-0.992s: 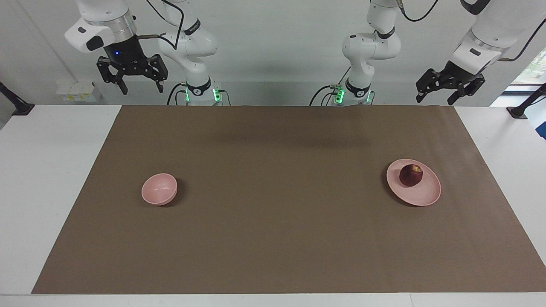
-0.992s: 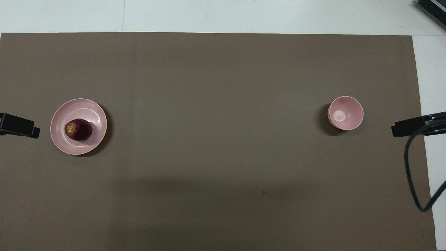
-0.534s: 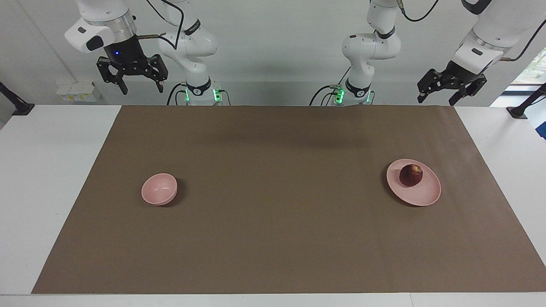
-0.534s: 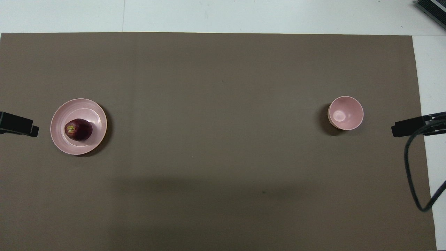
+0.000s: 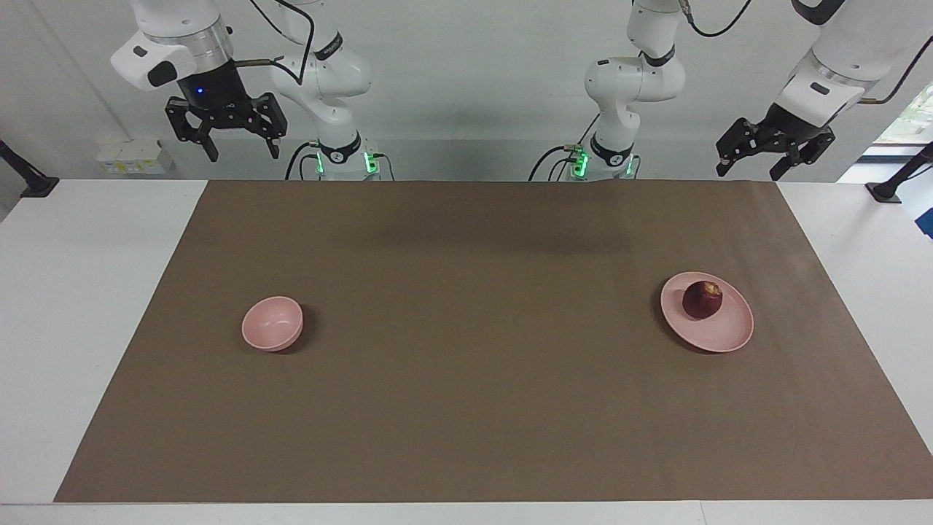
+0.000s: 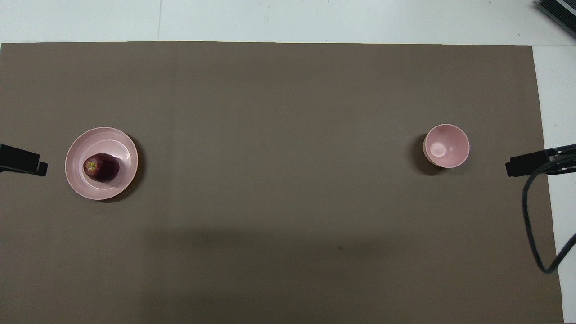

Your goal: Move apple from plate to bowl

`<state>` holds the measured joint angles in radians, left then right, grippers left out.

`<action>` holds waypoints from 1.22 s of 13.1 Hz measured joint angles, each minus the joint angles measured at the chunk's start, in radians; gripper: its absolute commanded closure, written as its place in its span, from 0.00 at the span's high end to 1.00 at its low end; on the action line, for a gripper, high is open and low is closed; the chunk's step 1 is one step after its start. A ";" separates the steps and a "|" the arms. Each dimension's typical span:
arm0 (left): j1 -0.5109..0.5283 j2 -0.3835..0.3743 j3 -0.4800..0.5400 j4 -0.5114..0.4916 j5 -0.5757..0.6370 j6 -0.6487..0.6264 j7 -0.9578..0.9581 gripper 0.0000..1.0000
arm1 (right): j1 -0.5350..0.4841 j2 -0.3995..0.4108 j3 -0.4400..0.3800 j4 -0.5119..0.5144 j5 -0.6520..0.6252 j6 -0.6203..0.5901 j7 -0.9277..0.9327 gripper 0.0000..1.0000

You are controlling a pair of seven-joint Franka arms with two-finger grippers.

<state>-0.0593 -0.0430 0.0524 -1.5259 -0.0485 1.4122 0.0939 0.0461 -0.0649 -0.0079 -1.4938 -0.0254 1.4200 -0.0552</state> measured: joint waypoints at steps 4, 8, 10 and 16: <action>0.001 0.000 0.001 -0.014 0.000 0.007 0.000 1.00 | 0.000 0.000 0.000 0.000 0.000 0.000 0.000 1.00; 0.005 0.000 0.006 -0.062 0.000 0.053 0.000 1.00 | 0.000 0.000 0.000 0.000 0.000 0.000 0.000 1.00; 0.008 0.000 0.006 -0.093 0.000 0.087 0.001 1.00 | 0.000 0.000 0.000 0.000 0.000 0.000 0.000 1.00; 0.059 0.004 0.009 -0.245 0.000 0.293 0.074 1.00 | 0.000 0.000 0.000 0.000 0.000 0.000 0.000 1.00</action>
<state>0.0000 -0.0387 0.0612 -1.7713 -0.0482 1.7048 0.1675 0.0461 -0.0649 -0.0079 -1.4938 -0.0254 1.4200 -0.0552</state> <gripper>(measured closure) 0.000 0.000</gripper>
